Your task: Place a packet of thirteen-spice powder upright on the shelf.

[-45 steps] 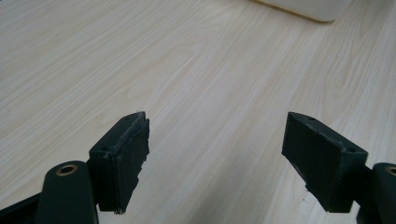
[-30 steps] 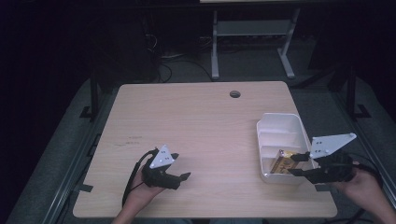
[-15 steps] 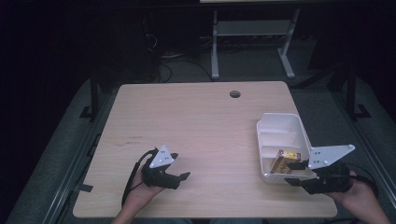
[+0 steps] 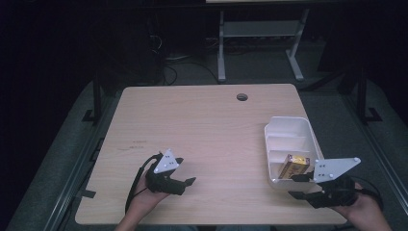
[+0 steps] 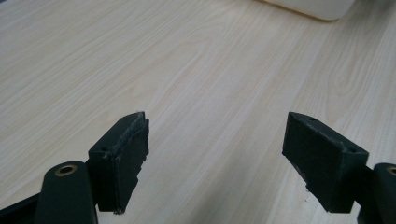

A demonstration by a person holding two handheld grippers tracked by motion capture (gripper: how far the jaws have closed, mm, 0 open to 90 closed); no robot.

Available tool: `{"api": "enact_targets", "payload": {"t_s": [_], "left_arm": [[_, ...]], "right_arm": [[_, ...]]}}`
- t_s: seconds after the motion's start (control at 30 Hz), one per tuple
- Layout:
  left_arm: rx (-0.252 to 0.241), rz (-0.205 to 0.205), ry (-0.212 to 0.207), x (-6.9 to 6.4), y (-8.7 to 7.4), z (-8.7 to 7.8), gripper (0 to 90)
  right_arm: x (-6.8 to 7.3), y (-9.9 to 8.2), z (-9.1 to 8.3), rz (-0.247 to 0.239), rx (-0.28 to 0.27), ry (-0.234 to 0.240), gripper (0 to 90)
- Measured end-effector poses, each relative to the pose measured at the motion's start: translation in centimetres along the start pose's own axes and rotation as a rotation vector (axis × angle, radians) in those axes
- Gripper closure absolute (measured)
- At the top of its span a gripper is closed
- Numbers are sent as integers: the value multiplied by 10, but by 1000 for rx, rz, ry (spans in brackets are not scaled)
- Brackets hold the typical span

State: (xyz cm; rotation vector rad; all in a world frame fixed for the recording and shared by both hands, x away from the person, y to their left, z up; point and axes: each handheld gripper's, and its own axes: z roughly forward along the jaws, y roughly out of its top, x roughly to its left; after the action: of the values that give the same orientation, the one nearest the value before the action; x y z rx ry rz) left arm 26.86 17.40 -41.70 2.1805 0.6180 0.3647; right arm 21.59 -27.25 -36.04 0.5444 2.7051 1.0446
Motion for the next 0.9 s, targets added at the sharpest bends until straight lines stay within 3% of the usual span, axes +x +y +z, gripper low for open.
{"api": "enact_targets", "payload": {"t_s": [0.9], "left_arm": [[0, 5, 1, 0, 0, -1, 216]], "right_arm": [[18, 2, 30, -25, 16, 50, 488]]}}
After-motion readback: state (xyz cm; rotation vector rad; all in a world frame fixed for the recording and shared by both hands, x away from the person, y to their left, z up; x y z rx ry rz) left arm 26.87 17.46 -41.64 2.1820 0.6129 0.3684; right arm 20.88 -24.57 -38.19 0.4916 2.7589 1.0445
